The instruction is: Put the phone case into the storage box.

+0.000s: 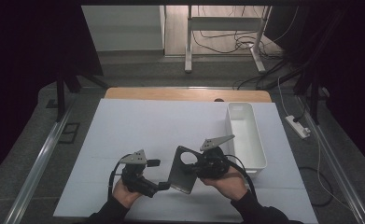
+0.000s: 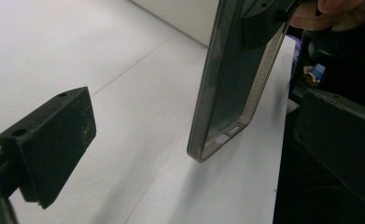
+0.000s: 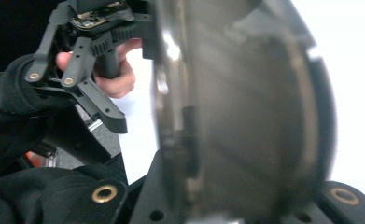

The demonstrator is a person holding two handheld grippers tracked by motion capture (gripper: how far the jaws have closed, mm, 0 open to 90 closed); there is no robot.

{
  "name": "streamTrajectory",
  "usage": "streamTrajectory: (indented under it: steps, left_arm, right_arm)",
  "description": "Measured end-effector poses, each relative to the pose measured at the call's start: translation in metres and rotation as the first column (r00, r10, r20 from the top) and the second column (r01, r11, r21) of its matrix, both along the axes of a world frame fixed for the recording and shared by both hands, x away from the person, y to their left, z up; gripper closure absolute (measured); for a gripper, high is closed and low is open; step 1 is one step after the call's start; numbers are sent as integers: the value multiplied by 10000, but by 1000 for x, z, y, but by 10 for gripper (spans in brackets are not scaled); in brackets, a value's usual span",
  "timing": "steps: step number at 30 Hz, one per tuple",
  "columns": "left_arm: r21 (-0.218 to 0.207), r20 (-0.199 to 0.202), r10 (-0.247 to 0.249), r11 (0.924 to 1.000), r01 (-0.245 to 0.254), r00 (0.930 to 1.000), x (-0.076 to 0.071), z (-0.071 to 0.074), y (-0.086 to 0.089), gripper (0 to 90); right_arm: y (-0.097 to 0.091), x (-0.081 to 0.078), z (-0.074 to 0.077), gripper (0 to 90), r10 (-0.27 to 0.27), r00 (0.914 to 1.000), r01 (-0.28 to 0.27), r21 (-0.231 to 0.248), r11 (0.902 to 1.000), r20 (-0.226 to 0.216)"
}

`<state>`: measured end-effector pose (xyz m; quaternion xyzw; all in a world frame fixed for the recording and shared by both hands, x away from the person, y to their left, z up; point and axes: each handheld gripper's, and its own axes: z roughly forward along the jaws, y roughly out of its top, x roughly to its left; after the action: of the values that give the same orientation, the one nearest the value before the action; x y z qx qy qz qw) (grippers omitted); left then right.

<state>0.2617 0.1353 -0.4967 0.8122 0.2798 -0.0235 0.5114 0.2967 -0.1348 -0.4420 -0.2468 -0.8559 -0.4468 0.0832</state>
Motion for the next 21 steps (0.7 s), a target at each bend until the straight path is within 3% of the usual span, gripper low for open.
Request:
streamTrajectory:
  steps: [13, 19, 21]
  left_arm:
    - [217, -161, -794, 9966, 798, 9967, -1, 0, -16, 11]
    - [154, -86, -1223, 9924, 1224, 9925, -4, 2, -18, 155]
    - [49, -199, -1374, 9905, 1375, 9903, -5, 2, -19, 246]
  right_arm:
    - [6, -5, 0, 853, 896, 9959, -895, 150, 9959, -78]
    - [7, -7, 0, 854, 1182, 9930, -1180, 329, 9925, -46]
    - [8, -7, 1, 854, 1289, 9917, -1287, 332, 9911, -31]
